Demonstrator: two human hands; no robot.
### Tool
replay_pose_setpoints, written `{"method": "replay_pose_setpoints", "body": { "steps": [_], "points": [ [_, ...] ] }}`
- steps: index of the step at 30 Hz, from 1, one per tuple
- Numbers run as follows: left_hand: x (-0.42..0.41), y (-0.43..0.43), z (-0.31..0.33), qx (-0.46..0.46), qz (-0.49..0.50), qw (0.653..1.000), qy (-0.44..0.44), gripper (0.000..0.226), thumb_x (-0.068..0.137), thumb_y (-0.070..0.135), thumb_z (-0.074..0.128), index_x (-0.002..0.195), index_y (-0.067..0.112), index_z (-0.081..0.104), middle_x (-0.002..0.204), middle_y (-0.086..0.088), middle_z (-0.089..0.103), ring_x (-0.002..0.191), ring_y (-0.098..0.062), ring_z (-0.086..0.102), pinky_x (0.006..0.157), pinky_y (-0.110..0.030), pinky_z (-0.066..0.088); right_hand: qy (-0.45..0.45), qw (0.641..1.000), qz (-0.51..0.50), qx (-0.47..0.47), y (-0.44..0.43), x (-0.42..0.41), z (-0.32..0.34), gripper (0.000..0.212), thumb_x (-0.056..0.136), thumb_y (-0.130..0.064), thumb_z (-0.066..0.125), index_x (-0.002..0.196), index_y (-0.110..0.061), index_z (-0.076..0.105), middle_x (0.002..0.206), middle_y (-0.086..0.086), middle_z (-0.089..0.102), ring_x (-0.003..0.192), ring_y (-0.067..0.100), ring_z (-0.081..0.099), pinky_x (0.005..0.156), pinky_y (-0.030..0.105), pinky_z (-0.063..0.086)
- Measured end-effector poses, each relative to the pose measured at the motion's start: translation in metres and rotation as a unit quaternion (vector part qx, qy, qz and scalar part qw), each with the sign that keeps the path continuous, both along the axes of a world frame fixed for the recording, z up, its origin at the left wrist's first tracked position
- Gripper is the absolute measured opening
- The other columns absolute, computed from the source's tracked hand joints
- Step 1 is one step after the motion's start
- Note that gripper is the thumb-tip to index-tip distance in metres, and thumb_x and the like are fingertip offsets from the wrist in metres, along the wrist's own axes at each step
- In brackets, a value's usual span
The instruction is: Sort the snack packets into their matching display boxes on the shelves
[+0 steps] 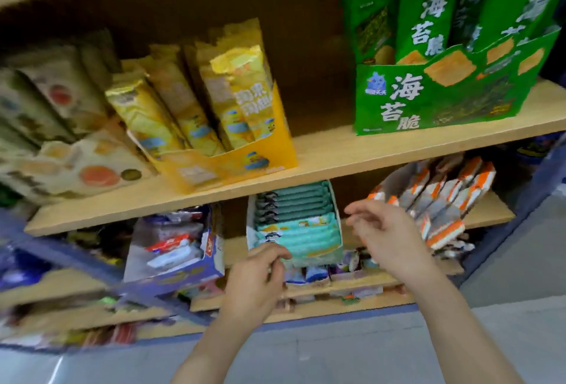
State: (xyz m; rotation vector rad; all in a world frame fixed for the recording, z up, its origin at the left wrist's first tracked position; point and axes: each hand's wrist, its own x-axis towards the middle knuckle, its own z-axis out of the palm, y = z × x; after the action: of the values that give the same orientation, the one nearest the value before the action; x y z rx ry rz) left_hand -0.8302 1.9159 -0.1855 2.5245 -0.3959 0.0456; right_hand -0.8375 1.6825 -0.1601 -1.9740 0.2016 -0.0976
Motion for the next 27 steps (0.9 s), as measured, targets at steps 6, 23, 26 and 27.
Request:
{"method": "replay_pose_setpoints", "body": {
  "steps": [6, 23, 26, 27],
  "points": [
    [-0.006, 0.117, -0.013, 0.034, 0.094, 0.995, -0.014, 0.028, 0.079, 0.015, 0.050, 0.095, 0.025, 0.072, 0.095, 0.010, 0.069, 0.090, -0.016, 0.063, 0.076, -0.021, 0.048, 0.058, 0.992, 0.112, 0.026, 0.106, 0.015, -0.007, 0.033, 0.093, -0.011, 0.063, 0.086, -0.043, 0.064, 0.092, -0.007, 0.071, 0.091, 0.010, 0.067, 0.085, 0.030, 0.054],
    [0.078, 0.322, -0.090, 0.202, -0.037, 0.979, 0.005, 0.011, 0.079, 0.016, 0.062, 0.079, 0.019, 0.073, 0.099, 0.000, 0.069, 0.093, -0.029, 0.061, 0.077, -0.030, 0.052, 0.068, 0.933, 0.104, -0.338, 0.351, 0.076, -0.067, 0.087, 0.088, -0.027, 0.065, 0.153, -0.037, 0.008, 0.160, 0.000, 0.014, 0.146, 0.025, 0.011, 0.114, 0.050, 0.032],
    [0.070, 0.324, -0.088, 0.195, -0.044, 0.979, -0.028, 0.012, 0.071, 0.027, 0.059, 0.069, 0.024, 0.071, 0.093, 0.004, 0.071, 0.086, -0.026, 0.064, 0.069, -0.029, 0.053, 0.092, 0.904, 0.147, -0.391, 0.364, 0.105, -0.059, 0.086, 0.084, -0.039, 0.068, 0.150, -0.036, 0.013, 0.149, -0.003, 0.029, 0.141, 0.022, 0.018, 0.110, 0.050, 0.028],
    [0.068, 0.325, -0.088, 0.178, -0.036, 0.983, -0.026, 0.014, 0.072, 0.029, 0.058, 0.073, 0.025, 0.072, 0.099, 0.004, 0.070, 0.093, -0.028, 0.063, 0.072, -0.033, 0.054, 0.107, 0.897, 0.164, -0.396, 0.368, 0.114, -0.057, 0.087, 0.083, -0.042, 0.069, 0.150, -0.036, 0.014, 0.149, -0.003, 0.032, 0.140, 0.022, 0.021, 0.111, 0.050, 0.027]
  ]
}}
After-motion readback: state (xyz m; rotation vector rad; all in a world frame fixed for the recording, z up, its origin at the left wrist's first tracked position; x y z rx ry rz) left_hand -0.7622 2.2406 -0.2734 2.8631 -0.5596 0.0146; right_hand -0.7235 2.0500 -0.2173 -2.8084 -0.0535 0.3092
